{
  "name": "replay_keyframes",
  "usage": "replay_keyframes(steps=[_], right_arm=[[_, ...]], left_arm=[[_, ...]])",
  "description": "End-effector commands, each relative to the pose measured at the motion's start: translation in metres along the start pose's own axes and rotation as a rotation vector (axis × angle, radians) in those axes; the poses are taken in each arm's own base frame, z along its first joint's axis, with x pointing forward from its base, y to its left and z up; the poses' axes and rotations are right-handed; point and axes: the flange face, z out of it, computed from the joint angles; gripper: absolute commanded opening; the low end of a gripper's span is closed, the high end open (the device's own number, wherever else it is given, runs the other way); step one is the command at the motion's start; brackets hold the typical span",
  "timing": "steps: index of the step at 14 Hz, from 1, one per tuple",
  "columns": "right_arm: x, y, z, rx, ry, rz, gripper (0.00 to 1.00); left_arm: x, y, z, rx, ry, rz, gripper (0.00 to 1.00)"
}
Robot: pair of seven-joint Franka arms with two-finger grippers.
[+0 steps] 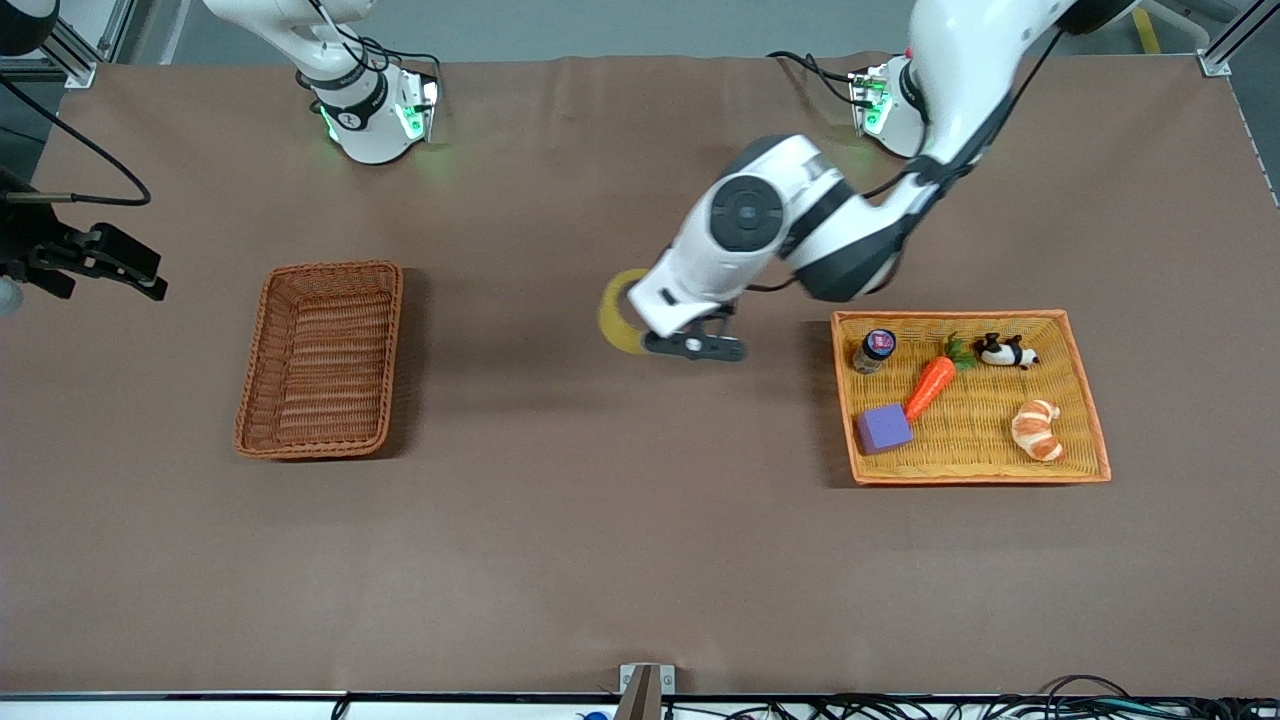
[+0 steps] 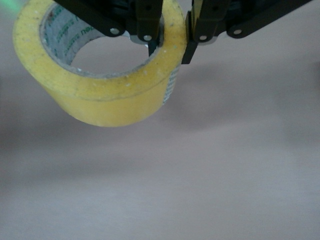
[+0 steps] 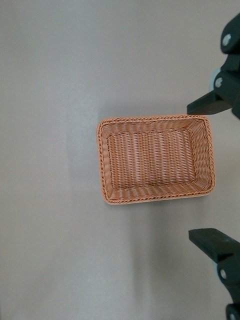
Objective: Move tape to another basket
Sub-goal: 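Lift the tape roll with the left gripper and carry it toward the basket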
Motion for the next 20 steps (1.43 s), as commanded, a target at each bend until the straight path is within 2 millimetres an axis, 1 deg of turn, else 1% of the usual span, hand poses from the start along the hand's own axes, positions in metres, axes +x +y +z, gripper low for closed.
replay_keyframes(steps=[1, 2, 4, 5, 6, 7, 8, 9, 11, 12, 14, 15, 16, 17, 18, 19, 20], right_arm=[[-0.006, 0.003, -0.003, 0.005, 0.002, -0.005, 1.00], [-0.006, 0.003, -0.003, 0.005, 0.002, -0.005, 1.00], [-0.006, 0.003, -0.003, 0.005, 0.002, -0.005, 1.00], [-0.006, 0.003, -0.003, 0.005, 0.002, -0.005, 1.00], [-0.005, 0.004, -0.002, 0.005, 0.000, -0.004, 1.00], [-0.005, 0.004, -0.002, 0.005, 0.002, -0.003, 1.00], [-0.005, 0.005, -0.002, 0.005, 0.002, -0.002, 1.00], [-0.005, 0.004, -0.002, 0.007, 0.002, -0.002, 1.00], [-0.005, 0.003, -0.001, 0.007, 0.000, -0.005, 1.00], [-0.005, 0.003, -0.001, 0.007, 0.000, -0.005, 1.00], [-0.005, 0.001, -0.001, 0.005, -0.001, -0.008, 1.00], [-0.005, 0.001, -0.002, 0.005, 0.000, -0.008, 1.00], [-0.005, 0.001, -0.002, 0.007, 0.000, -0.008, 1.00], [-0.005, 0.001, -0.001, 0.007, -0.001, -0.008, 1.00], [-0.005, 0.000, -0.002, 0.005, 0.000, -0.007, 1.00], [-0.005, 0.000, -0.004, 0.006, 0.006, -0.002, 1.00], [-0.005, -0.001, -0.006, 0.006, 0.011, -0.009, 1.00]], left_arm=[[0.025, 0.039, 0.028, -0.055, 0.027, 0.029, 0.00], [0.025, 0.052, 0.038, -0.086, 0.047, 0.040, 0.00], [0.035, 0.056, 0.063, -0.121, 0.101, 0.037, 0.00], [0.037, 0.058, 0.081, -0.117, 0.123, 0.040, 0.01], [0.041, 0.060, 0.106, -0.096, 0.138, 0.042, 0.02], [0.039, 0.064, 0.127, -0.066, 0.144, 0.052, 0.04], [0.038, 0.065, 0.135, -0.038, 0.160, 0.062, 0.07], [0.041, 0.065, 0.134, -0.049, 0.178, 0.069, 0.08], [0.041, 0.067, 0.146, -0.085, 0.205, 0.083, 0.12], [0.041, 0.067, 0.145, -0.087, 0.208, 0.083, 0.16], [0.046, 0.063, 0.141, -0.103, 0.207, 0.058, 0.55], [0.045, 0.061, 0.140, -0.126, 0.182, 0.022, 0.62], [0.046, 0.061, 0.135, -0.163, 0.154, -0.017, 0.74], [0.046, 0.060, 0.125, -0.187, 0.134, -0.044, 0.81], [0.045, 0.062, 0.113, -0.192, 0.127, -0.051, 0.86], [0.045, 0.059, 0.103, -0.174, 0.113, -0.061, 0.94], [0.043, 0.053, 0.087, -0.138, 0.090, -0.063, 0.99]])
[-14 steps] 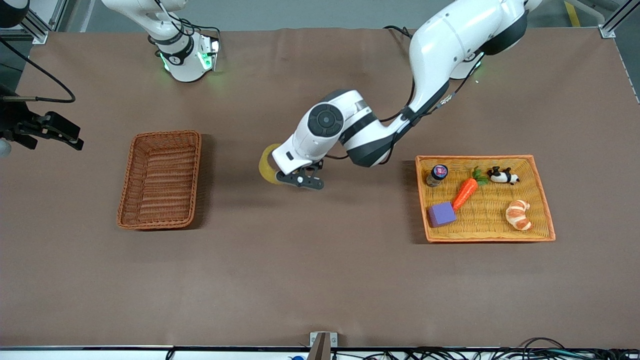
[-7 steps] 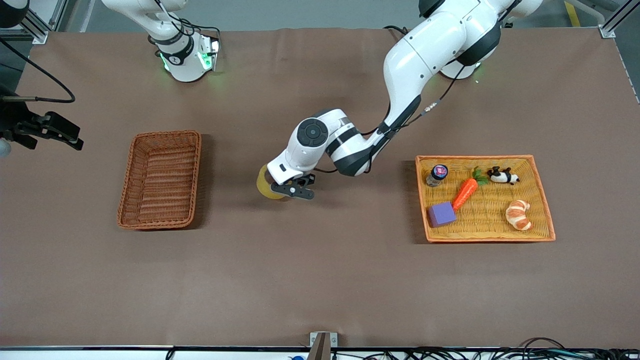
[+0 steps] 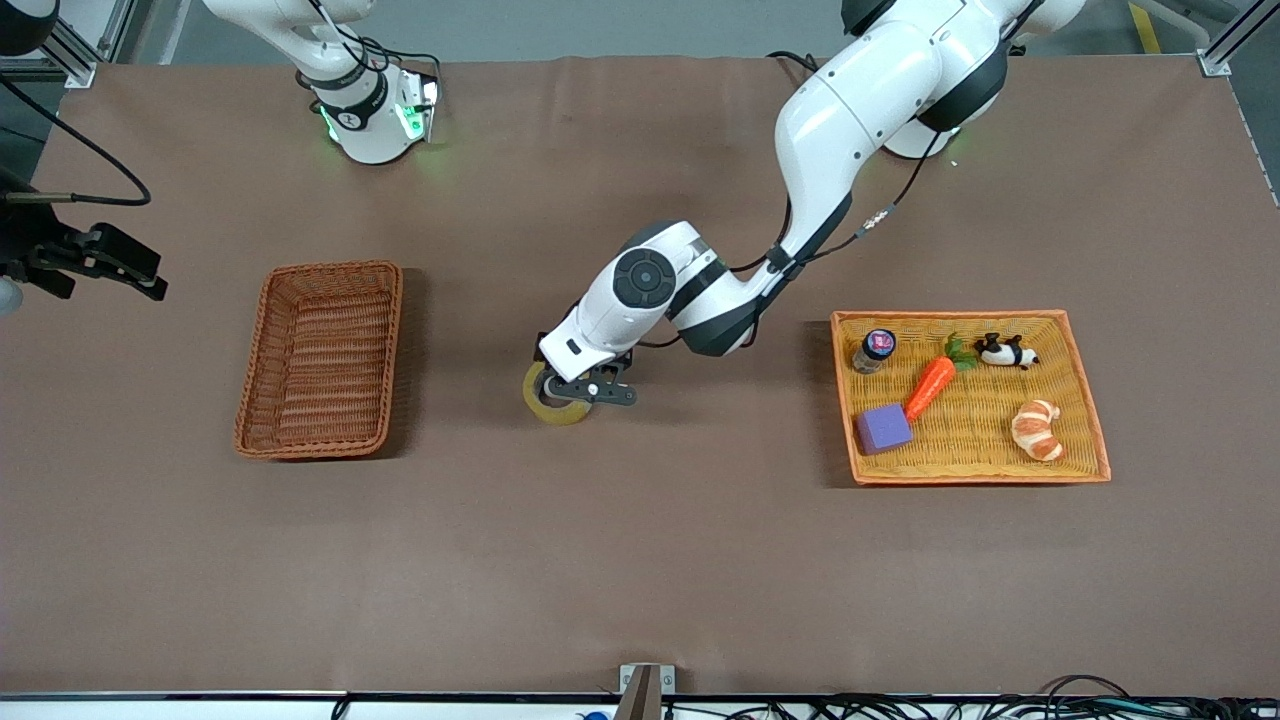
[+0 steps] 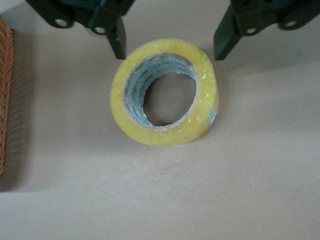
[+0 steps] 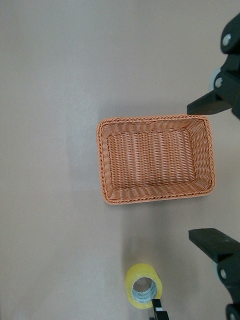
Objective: Move tape to another basket
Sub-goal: 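Set the tape roll on the table and open the left gripper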
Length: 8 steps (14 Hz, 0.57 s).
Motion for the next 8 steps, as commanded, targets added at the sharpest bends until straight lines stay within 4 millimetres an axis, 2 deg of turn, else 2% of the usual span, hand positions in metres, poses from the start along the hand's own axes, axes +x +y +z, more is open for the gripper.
replay_keyframes(steps=[1, 5, 6, 8], right_arm=[[-0.006, -0.005, -0.006, 0.006, 0.009, -0.018, 1.00], [-0.003, -0.020, -0.004, 0.008, 0.021, -0.038, 1.00], [-0.001, -0.030, -0.004, 0.009, 0.035, -0.060, 1.00], [0.009, -0.047, 0.007, 0.009, 0.051, -0.083, 1.00]], left_arm=[[-0.003, -0.002, -0.055, 0.097, -0.062, 0.000, 1.00], [-0.003, -0.027, -0.165, 0.343, -0.078, 0.074, 1.00], [0.002, -0.045, -0.201, 0.376, -0.084, 0.107, 1.00], [0.008, -0.074, -0.258, 0.382, -0.053, 0.155, 1.00]])
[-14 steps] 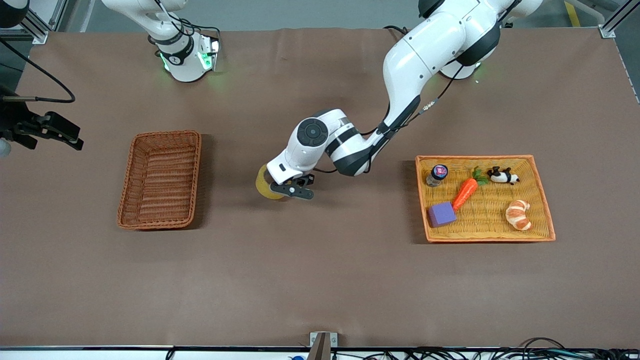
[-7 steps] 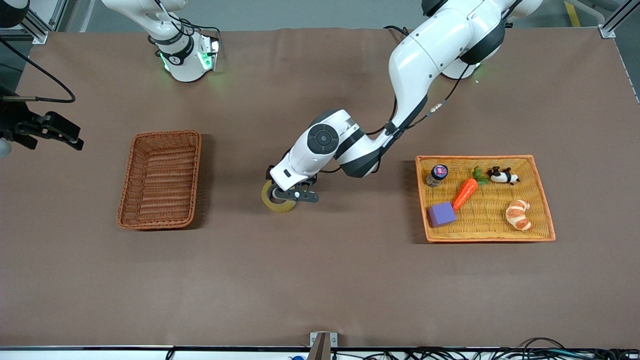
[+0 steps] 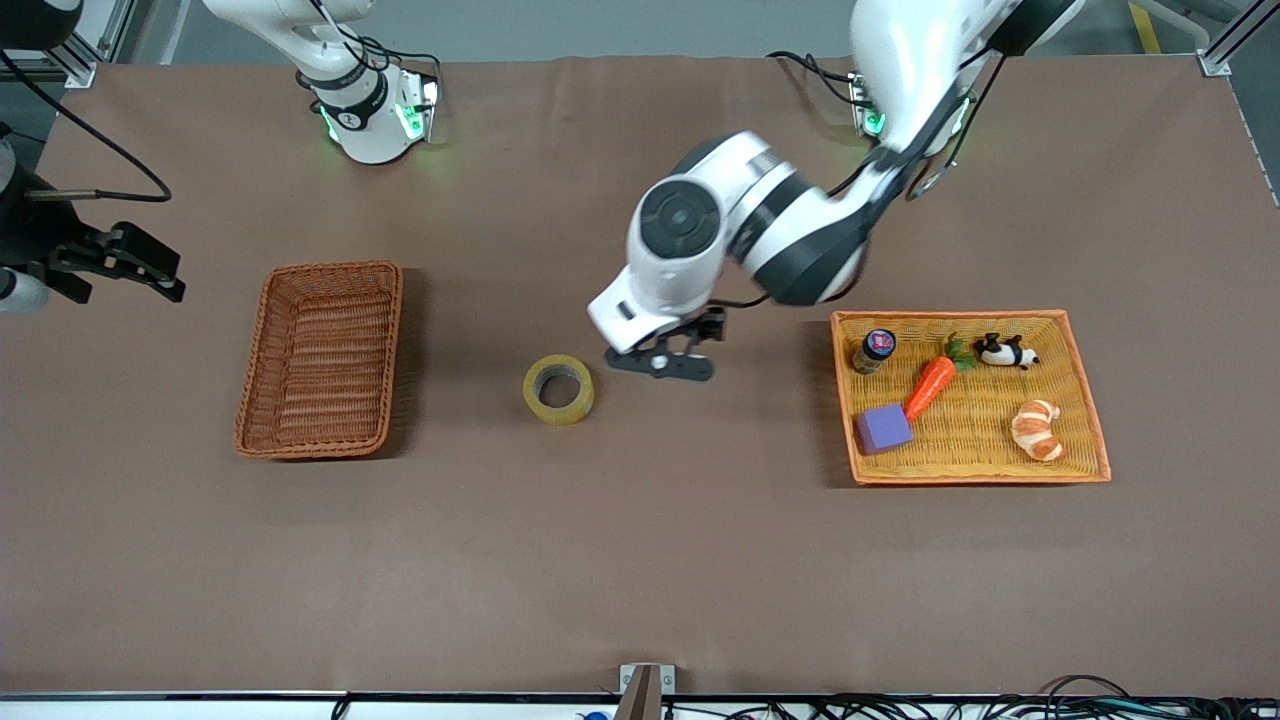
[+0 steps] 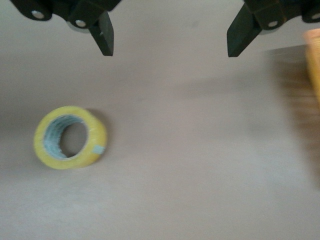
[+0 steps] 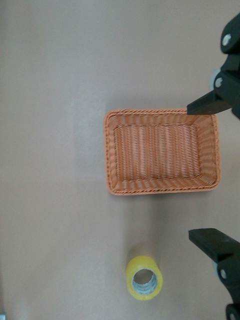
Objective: Move tape to another basket
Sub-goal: 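Set the tape roll on the table and open the left gripper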
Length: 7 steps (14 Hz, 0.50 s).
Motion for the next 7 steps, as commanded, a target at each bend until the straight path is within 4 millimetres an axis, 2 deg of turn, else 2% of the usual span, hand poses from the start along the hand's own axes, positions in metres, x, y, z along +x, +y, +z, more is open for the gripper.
replay_keyframes(steps=[1, 2, 4, 6, 7], right_arm=[[0.009, -0.030, 0.014, 0.004, 0.019, -0.048, 1.00], [0.011, -0.047, 0.023, 0.009, 0.015, -0.063, 1.00], [0.014, -0.083, 0.054, 0.016, -0.042, -0.019, 1.00], [0.008, -0.132, 0.094, 0.024, -0.088, 0.001, 1.00], [0.000, -0.155, 0.118, 0.028, -0.092, 0.018, 1.00]], left_arm=[[-0.012, -0.067, -0.056, 0.037, 0.055, 0.024, 1.00], [-0.012, -0.090, -0.076, 0.033, 0.078, 0.007, 1.00], [-0.017, -0.133, -0.112, 0.033, 0.123, -0.040, 1.00], [-0.026, -0.179, -0.147, 0.040, 0.173, -0.111, 1.00], [-0.029, -0.205, -0.156, 0.043, 0.183, -0.129, 1.00]])
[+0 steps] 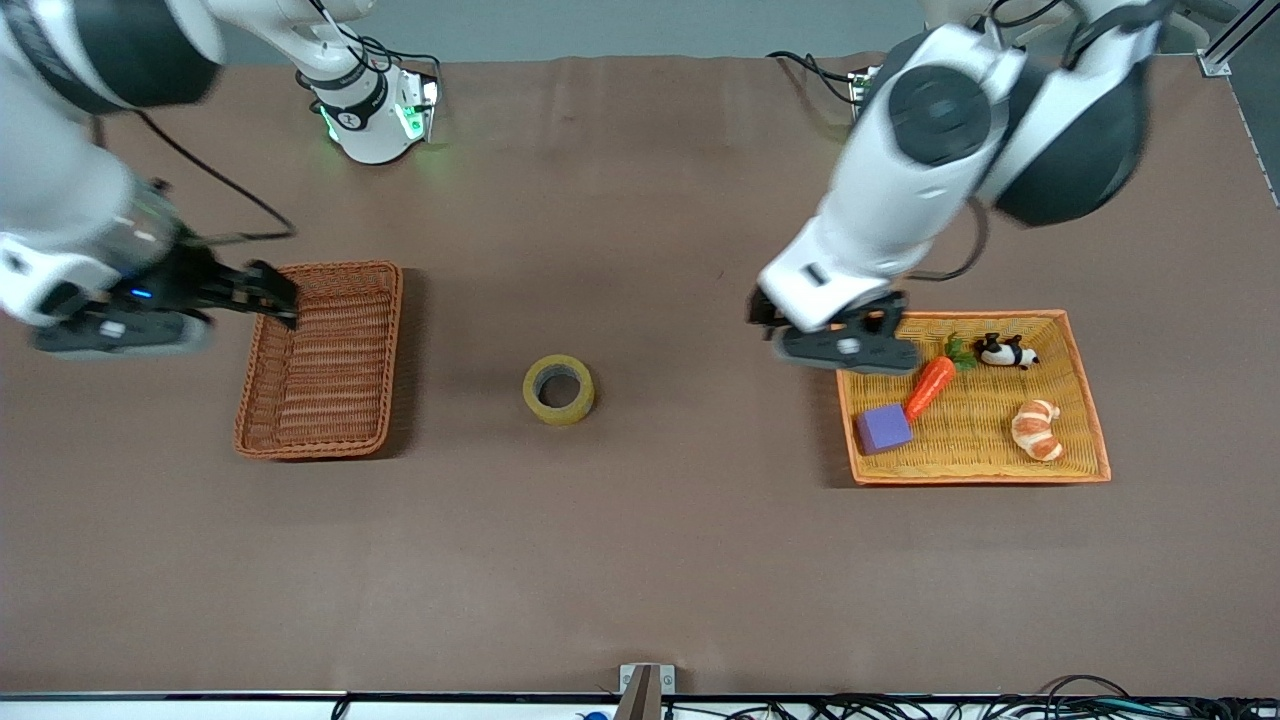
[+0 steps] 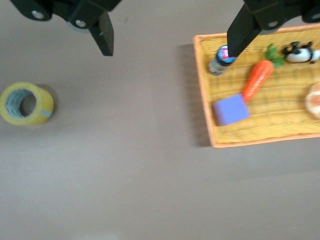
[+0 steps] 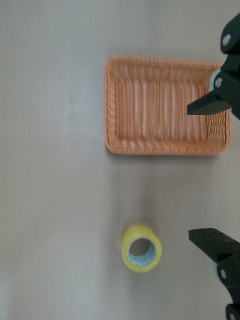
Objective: Move tape to another basket
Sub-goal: 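Raise the left gripper away while the right gripper reaches the tape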
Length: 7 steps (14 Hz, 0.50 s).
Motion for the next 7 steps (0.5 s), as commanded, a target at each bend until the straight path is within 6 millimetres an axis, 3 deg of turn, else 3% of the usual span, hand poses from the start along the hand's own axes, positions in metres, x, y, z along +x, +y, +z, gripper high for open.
replay_keyframes(steps=[1, 3, 6, 7], right_arm=[[-0.015, -0.058, 0.059, 0.005, -0.012, 0.042, 1.00], [-0.025, -0.102, 0.121, 0.012, 0.016, 0.068, 1.00], [-0.028, -0.150, 0.211, -0.050, 0.034, 0.091, 1.00], [-0.031, -0.166, 0.239, -0.063, 0.046, 0.087, 1.00]], left_arm=[[-0.014, -0.063, -0.032, 0.014, 0.038, -0.017, 1.00], [-0.015, -0.111, -0.051, -0.006, 0.053, -0.012, 1.00], [-0.033, -0.164, -0.065, -0.045, 0.052, -0.023, 1.00], [-0.045, -0.172, -0.067, -0.068, 0.045, -0.048, 1.00]])
